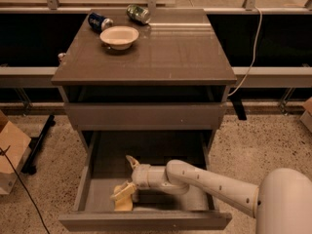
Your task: Pick sponge from middle drawer and place on counter
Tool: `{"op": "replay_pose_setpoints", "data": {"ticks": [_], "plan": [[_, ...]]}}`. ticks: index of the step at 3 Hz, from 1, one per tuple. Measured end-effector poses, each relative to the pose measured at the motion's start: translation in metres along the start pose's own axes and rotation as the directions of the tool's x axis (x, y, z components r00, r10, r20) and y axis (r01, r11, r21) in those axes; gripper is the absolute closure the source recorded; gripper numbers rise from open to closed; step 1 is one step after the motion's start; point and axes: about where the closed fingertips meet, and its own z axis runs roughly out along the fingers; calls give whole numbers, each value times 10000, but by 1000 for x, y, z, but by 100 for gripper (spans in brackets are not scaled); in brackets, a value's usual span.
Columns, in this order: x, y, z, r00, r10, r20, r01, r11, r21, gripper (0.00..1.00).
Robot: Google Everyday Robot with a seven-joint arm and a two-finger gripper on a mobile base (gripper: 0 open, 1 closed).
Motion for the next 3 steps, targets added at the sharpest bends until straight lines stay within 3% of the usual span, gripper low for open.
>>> {"op": "replay_pose_setpoints", "data": {"ticks": [2,3], "plan": [[55,4,-4,9946,988,-304,-989,9951,-26,4],[63,7,-3,9928,1110,-443,-1116,9937,-102,27]]}}
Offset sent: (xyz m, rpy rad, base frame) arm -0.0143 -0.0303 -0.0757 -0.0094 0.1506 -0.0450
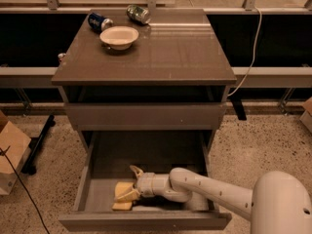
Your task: Pick sponge from middle drawer and place on counter
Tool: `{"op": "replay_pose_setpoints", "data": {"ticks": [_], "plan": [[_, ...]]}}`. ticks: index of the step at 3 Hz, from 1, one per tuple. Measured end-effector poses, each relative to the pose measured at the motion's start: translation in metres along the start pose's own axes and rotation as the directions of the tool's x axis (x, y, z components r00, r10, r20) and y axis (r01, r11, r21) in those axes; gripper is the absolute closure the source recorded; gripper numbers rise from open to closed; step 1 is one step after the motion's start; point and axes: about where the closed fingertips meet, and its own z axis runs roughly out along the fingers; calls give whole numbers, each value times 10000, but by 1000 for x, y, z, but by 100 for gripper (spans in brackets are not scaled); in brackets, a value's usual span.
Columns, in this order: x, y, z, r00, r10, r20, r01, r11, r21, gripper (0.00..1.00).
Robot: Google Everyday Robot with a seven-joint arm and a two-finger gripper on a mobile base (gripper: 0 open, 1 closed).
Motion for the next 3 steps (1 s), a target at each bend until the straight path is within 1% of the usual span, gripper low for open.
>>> {"op": "replay_pose_setpoints", "data": {"ticks": [1,2,3], "plan": [[-5,5,1,9999,-163,-24,163,9998,-149,50],[-22,11,1,9985,-513,201,519,9981,-338,73],[-77,18,-1,9859,-1432,866,1503,9852,-819,100]]}}
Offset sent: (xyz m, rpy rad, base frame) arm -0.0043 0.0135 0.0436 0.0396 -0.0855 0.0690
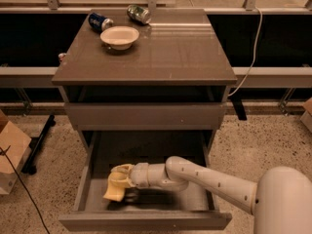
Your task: Pick sponge from middle drawer and place on counter
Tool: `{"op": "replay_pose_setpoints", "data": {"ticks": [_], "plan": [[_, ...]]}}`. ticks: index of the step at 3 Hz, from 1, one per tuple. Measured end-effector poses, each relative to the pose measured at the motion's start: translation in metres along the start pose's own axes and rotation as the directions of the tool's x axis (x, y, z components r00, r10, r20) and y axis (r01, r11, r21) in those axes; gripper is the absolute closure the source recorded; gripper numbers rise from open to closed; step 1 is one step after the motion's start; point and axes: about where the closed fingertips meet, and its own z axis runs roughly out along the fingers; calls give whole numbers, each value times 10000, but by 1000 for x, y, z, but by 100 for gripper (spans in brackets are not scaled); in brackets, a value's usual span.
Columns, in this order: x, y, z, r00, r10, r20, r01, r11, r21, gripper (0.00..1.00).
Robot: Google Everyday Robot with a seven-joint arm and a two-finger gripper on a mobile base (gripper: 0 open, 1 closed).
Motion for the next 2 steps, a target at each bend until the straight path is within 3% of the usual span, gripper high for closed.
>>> {"op": "replay_pose_setpoints", "data": {"ticks": [1,2], "plan": [[-29,0,2,9984,-497,280,507,9981,-346,100],[-54,4,-7,9943,-607,881,672,9951,-730,100]]}}
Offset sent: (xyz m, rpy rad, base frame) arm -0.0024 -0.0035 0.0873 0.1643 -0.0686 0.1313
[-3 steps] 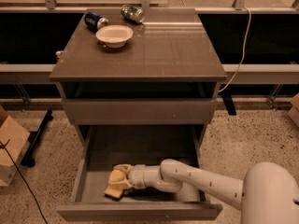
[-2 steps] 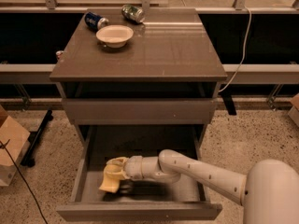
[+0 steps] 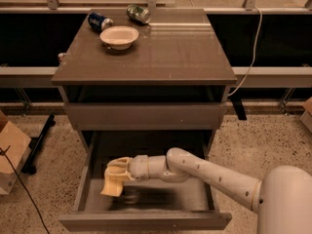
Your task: Pick sponge from middle drawer and place on counter
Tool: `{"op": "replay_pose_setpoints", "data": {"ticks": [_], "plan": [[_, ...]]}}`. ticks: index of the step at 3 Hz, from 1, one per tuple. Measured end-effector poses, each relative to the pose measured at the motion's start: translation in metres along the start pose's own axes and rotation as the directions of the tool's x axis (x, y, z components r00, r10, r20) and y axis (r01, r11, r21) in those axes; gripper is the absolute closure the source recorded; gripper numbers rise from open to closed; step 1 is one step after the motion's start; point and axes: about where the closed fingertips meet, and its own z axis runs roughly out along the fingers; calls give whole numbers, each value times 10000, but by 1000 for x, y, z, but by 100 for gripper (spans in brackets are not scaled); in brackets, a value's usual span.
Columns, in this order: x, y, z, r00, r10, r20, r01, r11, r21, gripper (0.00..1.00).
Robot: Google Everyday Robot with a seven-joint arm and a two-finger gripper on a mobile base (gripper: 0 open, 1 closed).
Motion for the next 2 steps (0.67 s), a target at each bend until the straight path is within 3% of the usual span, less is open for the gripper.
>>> {"op": "replay_pose_setpoints", "data": {"ticks": [1,2], "plan": [[-36,11,-19,9994,-334,-102,333,9994,-57,100],[-88,40,-43,9924,-793,-943,805,9967,90,100]]}}
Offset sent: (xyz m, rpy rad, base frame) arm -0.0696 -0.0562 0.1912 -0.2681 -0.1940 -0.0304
